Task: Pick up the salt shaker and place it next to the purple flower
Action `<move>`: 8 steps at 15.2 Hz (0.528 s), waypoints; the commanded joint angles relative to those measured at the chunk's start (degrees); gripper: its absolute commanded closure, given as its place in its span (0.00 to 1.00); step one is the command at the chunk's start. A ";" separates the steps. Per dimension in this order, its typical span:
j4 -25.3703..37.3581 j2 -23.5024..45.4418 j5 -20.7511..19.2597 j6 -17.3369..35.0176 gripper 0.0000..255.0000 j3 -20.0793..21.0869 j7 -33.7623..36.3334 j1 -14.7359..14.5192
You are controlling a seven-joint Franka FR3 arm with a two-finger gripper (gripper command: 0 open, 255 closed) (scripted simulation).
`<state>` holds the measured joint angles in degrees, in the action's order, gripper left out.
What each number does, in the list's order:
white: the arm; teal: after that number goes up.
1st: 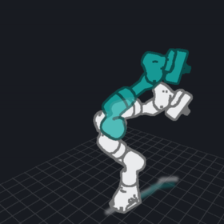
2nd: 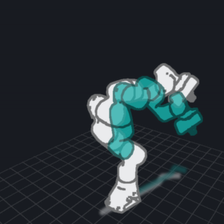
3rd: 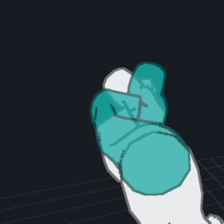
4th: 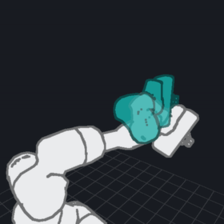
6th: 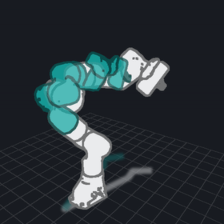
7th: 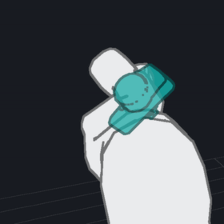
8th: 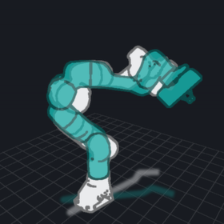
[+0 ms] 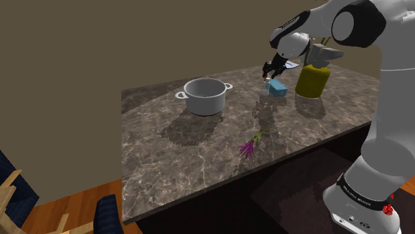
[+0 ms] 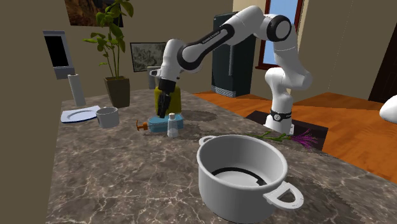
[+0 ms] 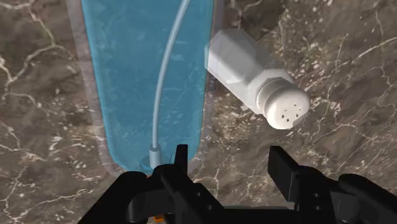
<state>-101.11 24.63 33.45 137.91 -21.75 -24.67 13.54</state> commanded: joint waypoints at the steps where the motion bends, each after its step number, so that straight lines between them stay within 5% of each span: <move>1: -2.42 -2.83 -4.22 -1.05 0.00 -1.27 1.07 -2.19; 5: -7.89 -9.65 -14.75 -3.87 0.00 -3.69 4.29 -7.33; 8: -7.98 -7.98 -13.56 -2.33 0.00 -3.14 3.54 -6.99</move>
<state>-109.02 16.24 19.85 135.25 -25.00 -21.02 6.60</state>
